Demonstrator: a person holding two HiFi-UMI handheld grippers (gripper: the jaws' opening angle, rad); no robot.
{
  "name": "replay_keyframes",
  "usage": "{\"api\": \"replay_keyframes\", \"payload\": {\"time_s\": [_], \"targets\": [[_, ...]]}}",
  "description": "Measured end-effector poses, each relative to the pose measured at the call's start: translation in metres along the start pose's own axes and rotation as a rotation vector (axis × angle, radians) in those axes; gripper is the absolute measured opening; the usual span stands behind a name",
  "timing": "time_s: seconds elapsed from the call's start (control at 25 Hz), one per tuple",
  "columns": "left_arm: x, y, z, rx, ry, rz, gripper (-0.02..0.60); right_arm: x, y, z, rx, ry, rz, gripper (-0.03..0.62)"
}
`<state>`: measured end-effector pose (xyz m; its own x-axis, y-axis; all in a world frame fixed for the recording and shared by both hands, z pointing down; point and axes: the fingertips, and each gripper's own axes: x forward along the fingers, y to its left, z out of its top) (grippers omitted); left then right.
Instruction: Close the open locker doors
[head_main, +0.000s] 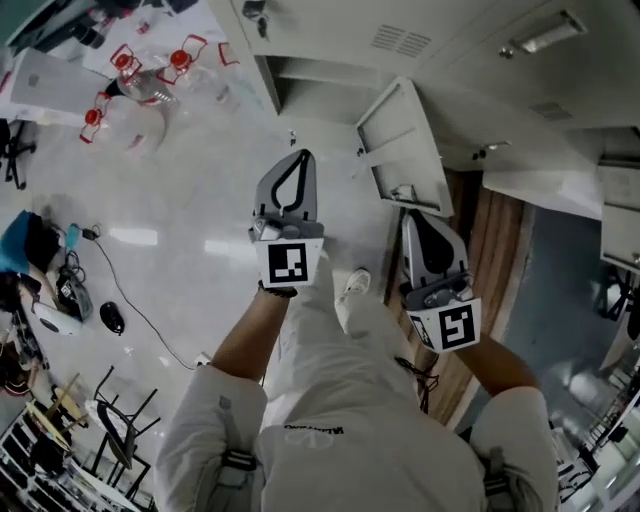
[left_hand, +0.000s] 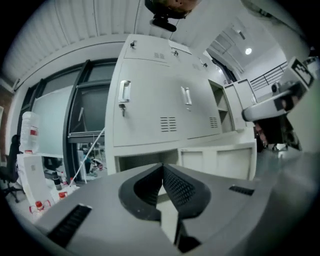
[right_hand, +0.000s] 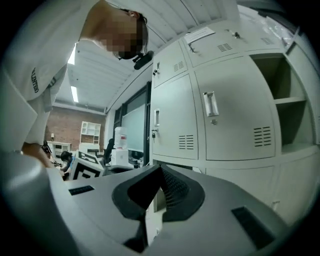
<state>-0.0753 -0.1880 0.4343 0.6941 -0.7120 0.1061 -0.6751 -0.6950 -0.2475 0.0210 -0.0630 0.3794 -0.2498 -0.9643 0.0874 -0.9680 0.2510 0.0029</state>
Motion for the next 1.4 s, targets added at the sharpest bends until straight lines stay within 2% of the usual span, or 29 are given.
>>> {"api": "replay_keyframes", "payload": {"time_s": [0.12,0.32,0.44,0.6,0.76,0.92,1.04,1.16,1.28,1.4], "targets": [[-0.03,-0.09,-0.027,-0.045,0.067,-0.057,0.005,-0.048,-0.004,-0.035,-0.005,0.015,-0.011,0.011],[-0.044,-0.206,-0.058,-0.117,0.074,-0.097,0.01,-0.112,-0.025,-0.096,-0.006,0.029,-0.07,0.01],[-0.035,-0.244,-0.071,-0.143,0.074,-0.077,0.078,-0.137,-0.041,-0.115,0.003,0.02,-0.125,0.01],[-0.002,-0.278,-0.083,-0.132,0.084,-0.035,0.189,-0.164,-0.064,-0.135,0.0,0.015,-0.188,0.01],[0.031,-0.285,-0.088,-0.13,0.095,0.054,0.212,-0.18,-0.079,-0.152,0.004,0.023,-0.224,0.01],[0.041,-0.282,-0.09,-0.132,0.12,0.098,0.205,-0.183,-0.076,-0.176,0.004,0.065,-0.196,0.011],[0.04,-0.282,-0.089,-0.103,0.104,0.075,0.103,-0.176,-0.072,-0.197,0.007,0.099,-0.156,0.011],[0.027,-0.263,-0.088,-0.091,0.049,0.05,0.097,-0.155,-0.066,-0.212,0.016,0.112,-0.096,0.011],[0.006,-0.23,-0.098,-0.147,0.023,0.014,0.091,-0.118,-0.05,-0.226,0.02,0.118,-0.001,0.011],[-0.012,-0.195,-0.111,-0.223,0.019,-0.068,0.089,-0.068,-0.02,-0.242,0.0,0.129,0.128,0.021]]}}
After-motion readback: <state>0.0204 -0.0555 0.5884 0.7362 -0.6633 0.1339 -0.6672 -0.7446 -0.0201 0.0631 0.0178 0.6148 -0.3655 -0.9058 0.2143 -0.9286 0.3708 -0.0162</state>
